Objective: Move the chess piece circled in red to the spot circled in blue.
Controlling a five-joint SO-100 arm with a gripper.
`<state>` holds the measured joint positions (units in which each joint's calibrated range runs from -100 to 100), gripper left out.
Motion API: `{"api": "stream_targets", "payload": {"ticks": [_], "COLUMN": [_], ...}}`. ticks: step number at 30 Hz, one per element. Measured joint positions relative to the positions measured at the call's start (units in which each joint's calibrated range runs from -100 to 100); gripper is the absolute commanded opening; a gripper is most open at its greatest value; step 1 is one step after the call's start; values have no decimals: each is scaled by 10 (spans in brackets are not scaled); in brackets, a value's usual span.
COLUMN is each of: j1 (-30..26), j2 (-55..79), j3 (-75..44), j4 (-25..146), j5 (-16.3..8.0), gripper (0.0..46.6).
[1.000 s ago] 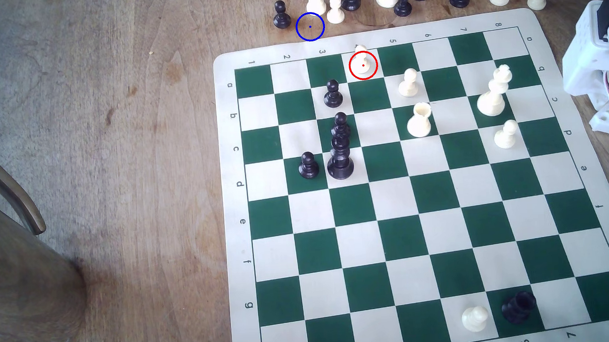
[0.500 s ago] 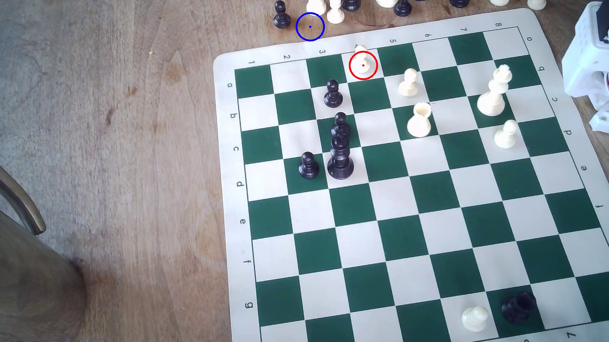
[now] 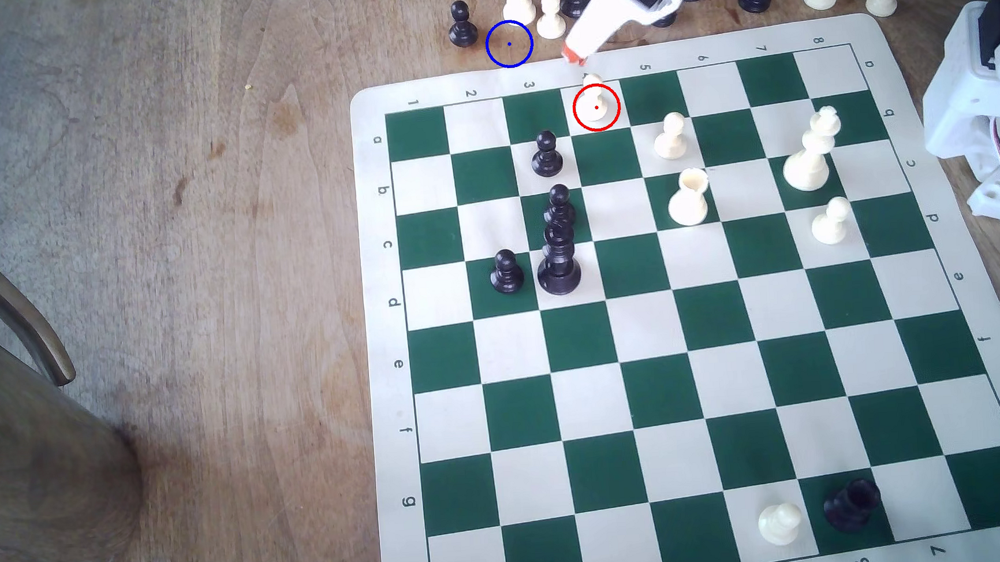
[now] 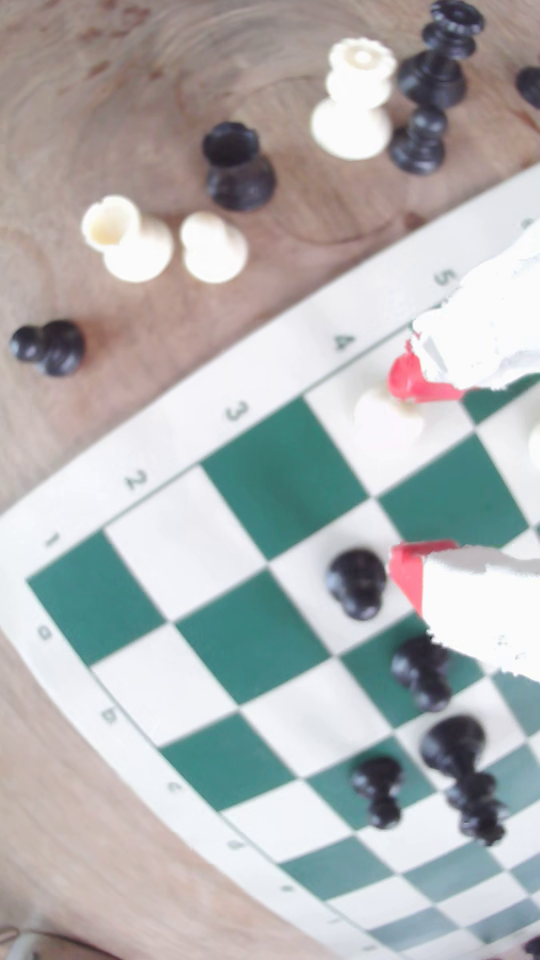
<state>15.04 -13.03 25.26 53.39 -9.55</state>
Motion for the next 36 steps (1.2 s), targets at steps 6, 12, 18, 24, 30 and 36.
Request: {"api": "stream_targets", "payload": {"ticks": [6, 12, 18, 24, 30, 36], "j1": [2, 2, 2, 2, 2, 2], "j2": [28, 57, 80, 88, 94, 94], "j3": [24, 61, 88, 93, 112, 112], "j4": [-38, -80, -116, -123, -141, -144], "j5": [0, 0, 2, 2, 2, 2], "gripper": [141, 138, 132, 129, 131, 124]}}
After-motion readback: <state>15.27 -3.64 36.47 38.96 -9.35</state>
